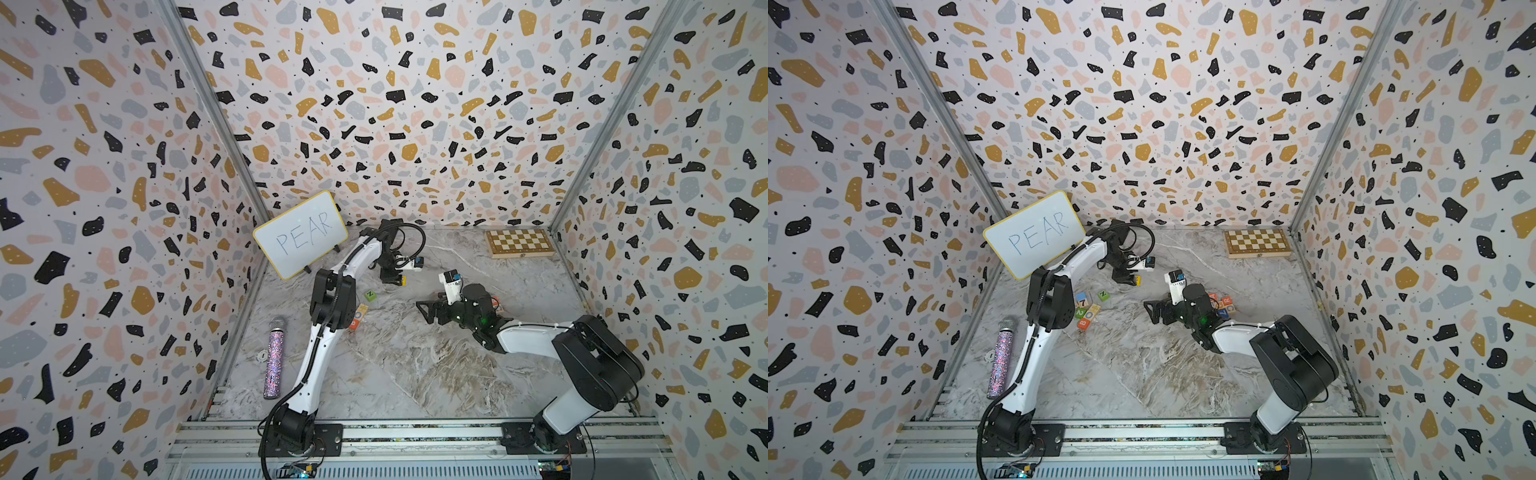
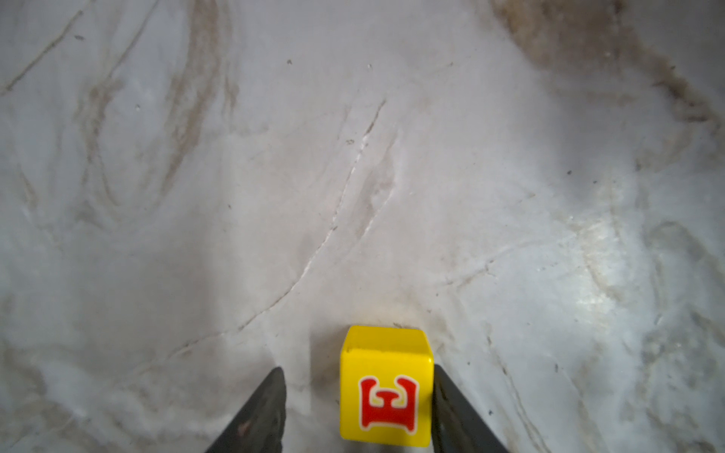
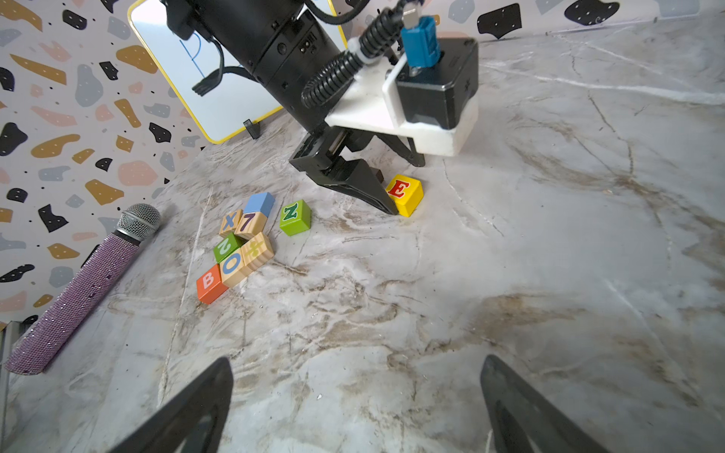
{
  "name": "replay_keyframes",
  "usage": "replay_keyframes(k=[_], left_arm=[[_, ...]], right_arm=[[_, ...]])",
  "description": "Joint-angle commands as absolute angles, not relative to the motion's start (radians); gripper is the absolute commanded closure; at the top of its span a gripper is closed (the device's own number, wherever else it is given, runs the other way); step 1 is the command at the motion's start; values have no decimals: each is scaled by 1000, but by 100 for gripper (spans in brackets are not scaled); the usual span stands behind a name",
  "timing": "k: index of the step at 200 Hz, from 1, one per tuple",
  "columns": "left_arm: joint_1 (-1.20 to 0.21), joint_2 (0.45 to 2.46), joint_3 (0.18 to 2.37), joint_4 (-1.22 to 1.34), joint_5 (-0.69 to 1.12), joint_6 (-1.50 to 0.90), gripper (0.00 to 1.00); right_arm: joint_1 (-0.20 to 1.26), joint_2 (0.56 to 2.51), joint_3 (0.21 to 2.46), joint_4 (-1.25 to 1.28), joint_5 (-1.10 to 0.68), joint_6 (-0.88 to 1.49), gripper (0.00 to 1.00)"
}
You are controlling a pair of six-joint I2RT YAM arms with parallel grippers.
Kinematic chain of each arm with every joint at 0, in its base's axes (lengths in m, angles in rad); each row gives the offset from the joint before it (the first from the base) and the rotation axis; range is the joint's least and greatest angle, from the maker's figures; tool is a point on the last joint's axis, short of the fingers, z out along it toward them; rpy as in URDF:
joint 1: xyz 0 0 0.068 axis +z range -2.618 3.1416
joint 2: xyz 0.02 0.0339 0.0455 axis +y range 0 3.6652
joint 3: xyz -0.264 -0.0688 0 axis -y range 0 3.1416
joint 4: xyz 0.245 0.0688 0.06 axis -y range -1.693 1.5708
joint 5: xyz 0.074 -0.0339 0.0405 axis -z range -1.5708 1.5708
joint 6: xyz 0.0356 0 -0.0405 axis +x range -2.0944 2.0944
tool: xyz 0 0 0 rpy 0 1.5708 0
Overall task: Spell the uppercase word “pear” with letter blocks
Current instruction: Place the letter block at the center of the board.
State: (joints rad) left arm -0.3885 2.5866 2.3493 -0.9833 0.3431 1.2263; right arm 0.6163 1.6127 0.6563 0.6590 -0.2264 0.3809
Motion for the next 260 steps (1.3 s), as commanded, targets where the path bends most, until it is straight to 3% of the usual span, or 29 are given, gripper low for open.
replay_keyframes(k=[1, 33, 69, 132, 184, 260], left_arm=[[-395, 2579, 2322, -974, 338, 1200, 45], [-394, 2575, 2322, -978, 363, 1193, 49], [-395, 2570, 2316, -962, 367, 1177, 46], [-396, 2522, 2281, -928, 365, 1140, 25], [-396, 2408, 2248, -901, 428, 1099, 23], [-395, 2060, 1888, -659, 511, 968, 22]], right_arm=[[613, 1600, 651, 675, -238, 385, 1], [614, 1599, 650, 675, -235, 384, 1], [614, 1598, 649, 674, -237, 386, 1], [614, 1602, 651, 670, -242, 384, 1], [615, 1592, 650, 672, -241, 381, 1], [614, 1527, 648, 649, -212, 360, 1]])
